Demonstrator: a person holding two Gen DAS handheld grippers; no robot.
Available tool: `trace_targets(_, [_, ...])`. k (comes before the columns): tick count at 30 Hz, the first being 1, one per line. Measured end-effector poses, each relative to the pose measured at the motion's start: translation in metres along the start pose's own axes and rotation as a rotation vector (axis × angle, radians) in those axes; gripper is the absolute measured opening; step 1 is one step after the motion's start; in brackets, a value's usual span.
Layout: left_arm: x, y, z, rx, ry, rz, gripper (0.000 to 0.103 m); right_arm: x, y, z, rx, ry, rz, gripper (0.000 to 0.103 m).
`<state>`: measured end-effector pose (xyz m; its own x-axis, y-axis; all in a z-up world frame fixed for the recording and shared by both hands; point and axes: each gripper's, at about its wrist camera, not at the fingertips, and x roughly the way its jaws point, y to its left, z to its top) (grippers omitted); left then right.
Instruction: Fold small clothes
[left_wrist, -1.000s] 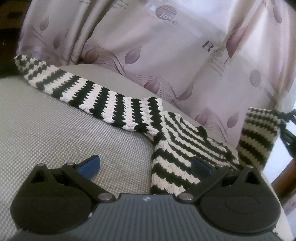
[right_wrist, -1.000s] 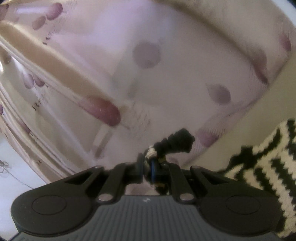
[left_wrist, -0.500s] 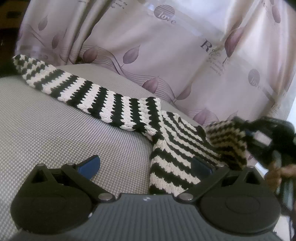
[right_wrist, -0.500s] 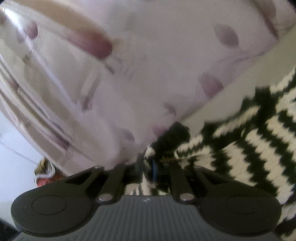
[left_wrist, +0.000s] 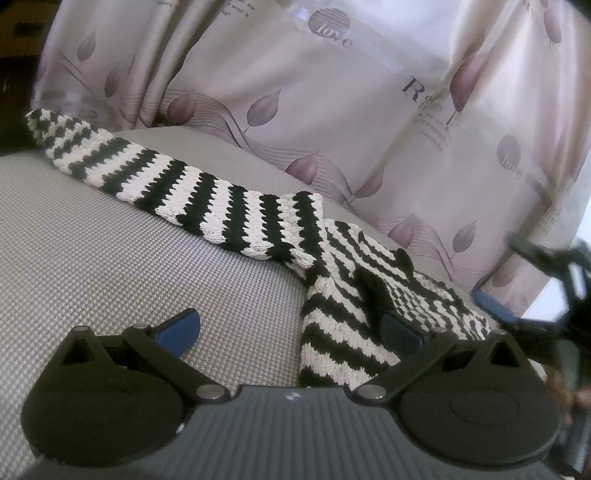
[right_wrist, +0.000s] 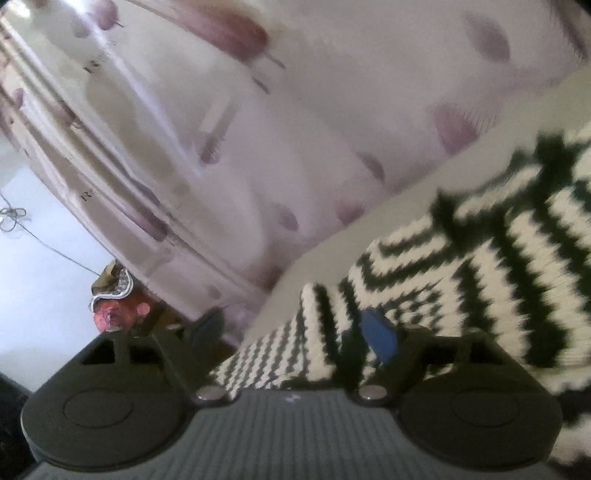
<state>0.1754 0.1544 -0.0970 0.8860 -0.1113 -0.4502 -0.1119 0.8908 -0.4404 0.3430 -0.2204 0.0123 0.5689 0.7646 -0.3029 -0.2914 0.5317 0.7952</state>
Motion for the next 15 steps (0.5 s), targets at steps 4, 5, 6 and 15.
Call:
trace_targets(4, [0.0,0.001,0.0,0.0,-0.002,0.004,0.103,-0.049,-0.002,-0.006,-0.012,-0.03,0.032,0.083])
trace_targets(5, [0.0,0.001,0.0,0.002,-0.005,0.006,0.103,-0.064,-0.003,-0.01,-0.018,-0.04,0.027,0.083])
trace_targets(6, [-0.001,0.0,-0.001,0.006,-0.007,0.01,0.102,-0.08,-0.005,-0.016,-0.022,-0.049,0.02,0.083])
trace_targets(15, [-0.012,0.008,0.02,0.058,0.006,0.104,0.101,-0.214,-0.021,-0.039,-0.258,-0.142,-0.31,0.083])
